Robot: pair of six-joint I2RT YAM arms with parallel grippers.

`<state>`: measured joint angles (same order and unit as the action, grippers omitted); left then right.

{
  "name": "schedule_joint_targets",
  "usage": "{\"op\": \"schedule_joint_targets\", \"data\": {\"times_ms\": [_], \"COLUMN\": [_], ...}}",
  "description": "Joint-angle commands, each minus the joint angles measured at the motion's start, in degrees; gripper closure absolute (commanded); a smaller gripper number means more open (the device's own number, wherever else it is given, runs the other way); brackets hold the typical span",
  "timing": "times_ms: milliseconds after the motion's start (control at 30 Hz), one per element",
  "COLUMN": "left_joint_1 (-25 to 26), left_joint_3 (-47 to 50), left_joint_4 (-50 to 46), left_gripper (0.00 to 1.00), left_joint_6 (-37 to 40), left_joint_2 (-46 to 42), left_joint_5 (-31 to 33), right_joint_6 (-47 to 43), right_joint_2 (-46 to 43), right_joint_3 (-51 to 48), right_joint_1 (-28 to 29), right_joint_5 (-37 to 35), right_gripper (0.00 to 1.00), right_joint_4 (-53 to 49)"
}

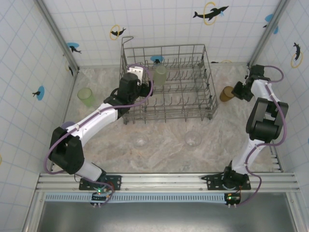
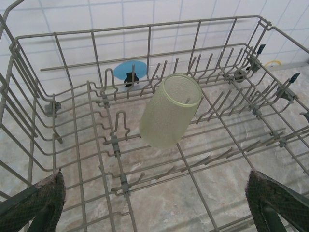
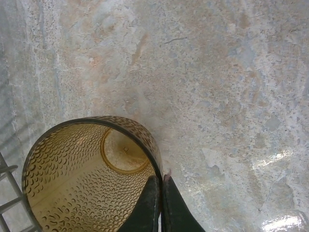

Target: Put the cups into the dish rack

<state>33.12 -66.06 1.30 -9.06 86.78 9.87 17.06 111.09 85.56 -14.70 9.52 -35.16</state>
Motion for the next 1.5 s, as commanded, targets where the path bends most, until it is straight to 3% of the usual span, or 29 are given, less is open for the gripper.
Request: {"op": "schedule_joint_targets", "data": {"times_ms": [0,767,1033,1467], "left_joint_1": [0.16,0.11,0.16,0.14], "left_joint_3": [-1.46,-1.99,-2.47,-6.65], "left_joint_4": [-1.12,-3.66,-4.07,-6.45], "left_gripper": [0.02,0.02,0.02,0.02], "left_joint_6": [-0.08,-0.49,-1.03,-4.95], "left_joint_2": [0.36,0.20,1.08,3.69], "left_joint_5": [-0.11,-1.89,-2.20,-5.03], "right_joint_6": [-0.41,-0.20,0.64,1.78], "right_joint_2": [-0.28,-8.30,-10.77,-9.89], "right_joint_3": [1.63,8.86,14.16,21.93], "right_joint_1": [-0.01,1.89,6.62,17.24], "right_joint_5": [0.95,-4.01,-8.76,-9.04], "right_gripper": [1.00,1.00,1.00,1.00], "right_joint_4": [-1.06,-1.85,-2.37,-1.04]}}
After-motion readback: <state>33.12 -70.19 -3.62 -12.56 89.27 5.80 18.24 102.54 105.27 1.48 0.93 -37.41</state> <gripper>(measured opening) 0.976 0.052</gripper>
